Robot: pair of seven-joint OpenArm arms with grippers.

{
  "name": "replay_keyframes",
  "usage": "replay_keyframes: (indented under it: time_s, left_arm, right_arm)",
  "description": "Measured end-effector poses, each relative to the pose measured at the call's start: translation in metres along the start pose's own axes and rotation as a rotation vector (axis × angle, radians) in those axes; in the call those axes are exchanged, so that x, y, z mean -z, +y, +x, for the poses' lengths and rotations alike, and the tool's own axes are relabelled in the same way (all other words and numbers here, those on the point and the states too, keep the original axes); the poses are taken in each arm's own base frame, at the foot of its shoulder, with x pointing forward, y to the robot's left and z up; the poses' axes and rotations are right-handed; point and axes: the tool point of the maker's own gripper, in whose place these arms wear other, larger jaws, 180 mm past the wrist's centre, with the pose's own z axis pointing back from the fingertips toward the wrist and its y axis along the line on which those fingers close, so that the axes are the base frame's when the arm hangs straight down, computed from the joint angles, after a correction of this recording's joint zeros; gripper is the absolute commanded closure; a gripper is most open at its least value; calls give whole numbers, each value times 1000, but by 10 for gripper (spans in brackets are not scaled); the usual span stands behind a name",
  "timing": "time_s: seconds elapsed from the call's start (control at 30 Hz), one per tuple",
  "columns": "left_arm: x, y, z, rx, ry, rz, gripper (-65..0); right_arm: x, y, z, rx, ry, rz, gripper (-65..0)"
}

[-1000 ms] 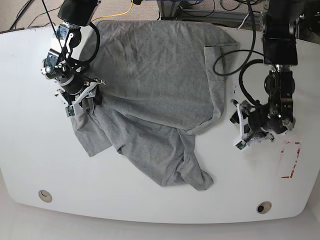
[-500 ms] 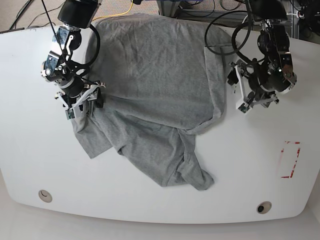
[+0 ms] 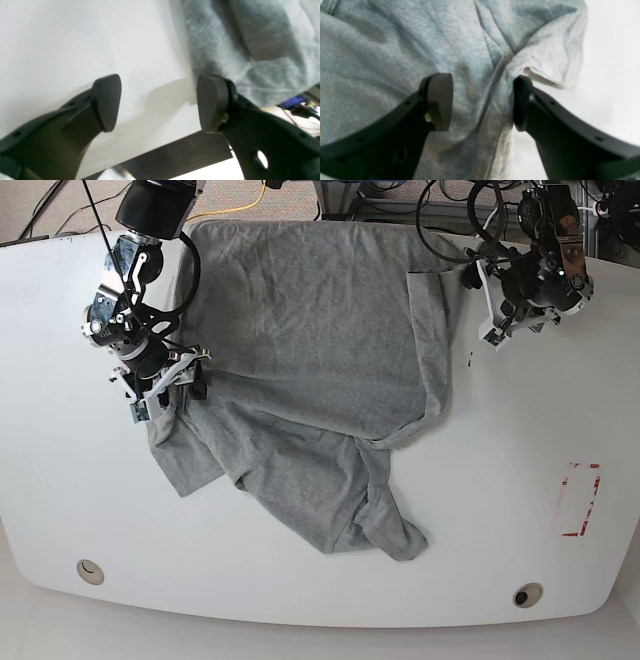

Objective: Layout the t-shirt on the table in an organized manner, then fold the t-shirt properly
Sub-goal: 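Move the left gripper to the shirt's shoulder edge and pinch it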

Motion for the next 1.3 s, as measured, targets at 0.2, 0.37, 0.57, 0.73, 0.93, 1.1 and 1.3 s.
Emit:
replay_keyframes:
  time_s: [0.2, 0.37, 0.57, 0.73, 0.93, 1.1, 1.3]
  left_arm:
    - [0, -16, 9, -15, -60, -82, -440]
    - [0, -30, 10, -18, -87, -142, -440]
    - [-4, -49, 12, -27, -133, -244, -440]
    - [-7, -44, 16, -23, -150, -241, -440]
    - [-3, -47, 11, -10, -120, -237, -440]
    - [1, -56, 14, 24, -112, -251, -440]
    - [6, -58, 11, 40, -77, -223, -439]
  right_arm:
    - [1, 1, 0, 1, 0, 3, -350]
    - [0, 1, 0, 2, 0, 2, -350]
    - [1, 1, 0, 1, 0, 3, -350]
    - [0, 1, 0, 2, 0, 2, -350]
    - [0, 1, 0, 0, 1, 3, -350]
    - [0, 2, -1, 2, 2, 3, -350]
    - [0, 1, -1, 1, 1, 3, -350]
